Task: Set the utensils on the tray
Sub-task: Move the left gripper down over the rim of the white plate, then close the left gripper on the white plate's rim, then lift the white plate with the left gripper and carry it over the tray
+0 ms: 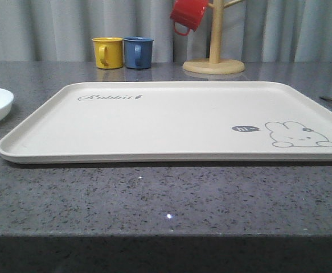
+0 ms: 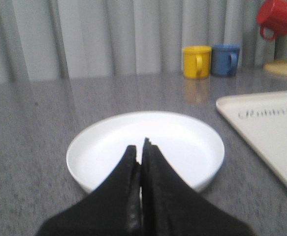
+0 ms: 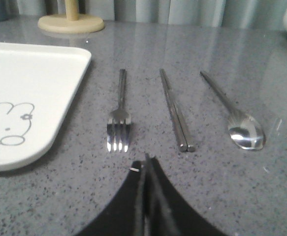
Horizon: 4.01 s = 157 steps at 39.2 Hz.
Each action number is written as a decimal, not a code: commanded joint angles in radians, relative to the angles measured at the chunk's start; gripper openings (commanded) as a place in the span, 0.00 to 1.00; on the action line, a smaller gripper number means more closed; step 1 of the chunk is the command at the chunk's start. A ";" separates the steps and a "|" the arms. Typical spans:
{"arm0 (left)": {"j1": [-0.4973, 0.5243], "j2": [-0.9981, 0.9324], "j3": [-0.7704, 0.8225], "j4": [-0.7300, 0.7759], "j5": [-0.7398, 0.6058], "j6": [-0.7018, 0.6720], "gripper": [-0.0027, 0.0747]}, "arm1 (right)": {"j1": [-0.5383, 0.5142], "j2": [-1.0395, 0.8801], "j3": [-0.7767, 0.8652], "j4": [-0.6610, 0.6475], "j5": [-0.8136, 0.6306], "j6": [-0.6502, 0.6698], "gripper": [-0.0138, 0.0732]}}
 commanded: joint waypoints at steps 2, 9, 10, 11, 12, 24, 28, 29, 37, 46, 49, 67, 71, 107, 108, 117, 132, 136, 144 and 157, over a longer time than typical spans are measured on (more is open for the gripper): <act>0.003 -0.020 -0.026 -0.019 -0.243 -0.009 0.01 | -0.001 -0.019 -0.066 -0.005 -0.106 -0.005 0.11; 0.003 0.051 -0.195 -0.009 -0.144 -0.009 0.01 | -0.001 0.007 -0.257 -0.005 0.000 -0.005 0.09; 0.003 0.076 -0.220 -0.009 -0.118 -0.009 0.01 | -0.001 0.023 -0.283 -0.005 0.027 -0.005 0.09; 0.003 0.098 -0.255 -0.009 -0.078 -0.009 0.01 | -0.001 0.044 -0.318 -0.005 0.049 -0.005 0.09; 0.003 0.130 -0.281 -0.009 -0.047 -0.009 0.01 | -0.001 0.063 -0.352 -0.004 0.074 -0.005 0.09; 0.003 0.425 -0.484 0.017 0.090 -0.009 0.01 | -0.001 0.333 -0.574 0.007 0.187 -0.005 0.09; 0.003 0.429 -0.487 0.017 0.088 -0.009 0.01 | -0.001 0.338 -0.577 0.007 0.184 -0.005 0.09; 0.003 0.429 -0.487 0.017 0.090 -0.009 0.01 | -0.001 0.338 -0.577 0.007 0.185 -0.005 0.09; 0.003 0.429 -0.487 0.017 0.088 -0.009 0.19 | -0.001 0.338 -0.577 0.007 0.183 -0.005 0.29; 0.003 0.429 -0.487 0.015 0.092 -0.009 0.86 | -0.001 0.338 -0.577 0.007 0.184 -0.005 0.86; 0.003 0.429 -0.487 0.015 0.092 -0.009 0.92 | -0.001 0.338 -0.577 0.007 0.184 -0.005 0.91; -0.003 0.494 -0.557 0.009 0.146 -0.009 0.92 | -0.001 0.338 -0.577 0.007 0.184 -0.005 0.90; -0.022 0.603 -0.657 0.010 0.285 -0.009 0.92 | -0.001 0.338 -0.577 0.007 0.184 -0.005 0.90; -0.176 1.471 -1.157 0.085 1.044 0.002 0.92 | -0.001 0.338 -0.577 0.007 0.184 -0.005 0.90; -0.176 1.479 -1.157 0.085 1.045 0.002 0.92 | -0.001 0.338 -0.577 0.007 0.184 -0.005 0.90; -0.176 1.505 -1.157 0.084 1.067 0.002 0.86 | -0.001 0.338 -0.577 0.007 0.184 -0.005 0.90; -0.176 1.505 -1.157 0.090 1.089 0.002 0.08 | -0.001 0.338 -0.577 0.007 0.184 -0.005 0.90; -0.176 1.505 -1.158 0.100 1.086 0.003 0.01 | -0.001 0.338 -0.577 0.007 0.184 -0.005 0.90; -0.176 1.505 -1.238 0.177 1.174 0.003 0.01 | -0.001 0.338 -0.577 0.007 0.184 -0.005 0.90; -0.294 1.488 -1.585 0.170 1.230 0.003 0.01 | -0.001 0.338 -0.577 0.007 0.184 -0.005 0.90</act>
